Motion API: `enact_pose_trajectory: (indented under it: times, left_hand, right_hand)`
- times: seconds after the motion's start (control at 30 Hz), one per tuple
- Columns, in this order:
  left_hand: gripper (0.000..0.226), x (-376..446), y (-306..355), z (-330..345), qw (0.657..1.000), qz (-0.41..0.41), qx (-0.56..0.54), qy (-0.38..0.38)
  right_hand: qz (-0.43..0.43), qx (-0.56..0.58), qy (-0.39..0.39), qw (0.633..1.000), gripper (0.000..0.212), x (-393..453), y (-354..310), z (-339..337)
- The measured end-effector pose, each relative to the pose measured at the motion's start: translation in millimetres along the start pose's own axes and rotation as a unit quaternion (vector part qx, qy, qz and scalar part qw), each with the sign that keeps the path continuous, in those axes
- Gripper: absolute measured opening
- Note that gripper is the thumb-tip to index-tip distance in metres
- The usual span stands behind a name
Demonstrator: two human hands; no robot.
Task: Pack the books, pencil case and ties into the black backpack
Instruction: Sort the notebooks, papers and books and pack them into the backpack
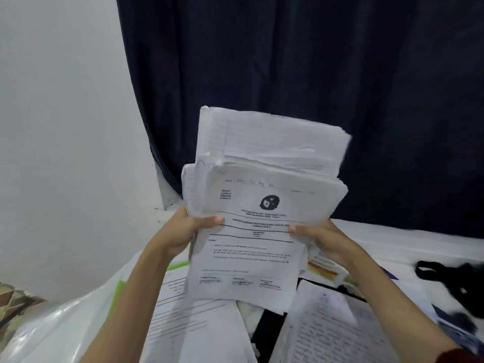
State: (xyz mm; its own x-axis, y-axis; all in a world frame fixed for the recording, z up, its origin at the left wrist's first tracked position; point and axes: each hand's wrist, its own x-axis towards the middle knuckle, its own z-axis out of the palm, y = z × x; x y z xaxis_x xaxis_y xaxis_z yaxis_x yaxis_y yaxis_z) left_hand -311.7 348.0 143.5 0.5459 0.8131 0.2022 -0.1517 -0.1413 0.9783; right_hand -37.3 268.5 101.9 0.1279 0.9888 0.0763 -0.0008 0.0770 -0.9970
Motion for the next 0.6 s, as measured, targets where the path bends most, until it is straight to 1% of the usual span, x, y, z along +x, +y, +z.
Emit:
enact_pose_trajectory:
  times: [0.03, 0.07, 0.1, 0.2, 0.23, 0.27, 0.37, 0.47, 0.53, 0.6]
  left_hand:
    - [0.076, 2, 2, 8, 1.000, -0.001, 0.005, -0.014]
    - [0.081, 4, 5, 17, 1.000, -0.002, 0.008, -0.020]
    - [0.075, 6, 6, 27, 1.000, 0.006, 0.013, -0.021]
    - [0.034, 8, 15, 59, 0.999, 0.041, 0.028, -0.005]
    - [0.023, 8, 18, 69, 0.998, 0.051, 0.031, 0.005]
    - [0.018, 8, 22, 78, 0.997, 0.064, 0.033, 0.012]
    - [0.014, 5, 31, 106, 0.994, 0.109, 0.016, 0.028]
    - [0.010, 1, 23, 130, 0.990, 0.136, 0.010, 0.043]
    - [0.013, -1, 8, 139, 0.992, 0.120, 0.005, 0.039]
    - [0.021, -3, -10, 143, 0.996, 0.082, 0.000, 0.026]
  right_hand:
    - [-0.012, 0.003, 0.014, 1.000, 0.087, -8, -3, -5]
    - [-0.021, 0.007, 0.034, 0.999, 0.086, -17, -6, -9]
    - [-0.027, 0.010, 0.057, 0.998, 0.083, -26, -8, -13]
    - [-0.072, 0.012, 0.107, 0.991, 0.082, -54, -17, -23]
    - [-0.091, 0.013, 0.124, 0.988, 0.079, -62, -23, -26]
    - [-0.114, 0.015, 0.146, 0.983, 0.072, -69, -30, -28]
    - [-0.169, 0.006, 0.219, 0.961, 0.045, -89, -58, -35]
    - [-0.178, -0.028, 0.294, 0.939, 0.027, -107, -67, -44]
    - [-0.159, -0.038, 0.322, 0.932, 0.029, -119, -58, -49]
    - [-0.133, -0.037, 0.328, 0.935, 0.038, -132, -42, -52]
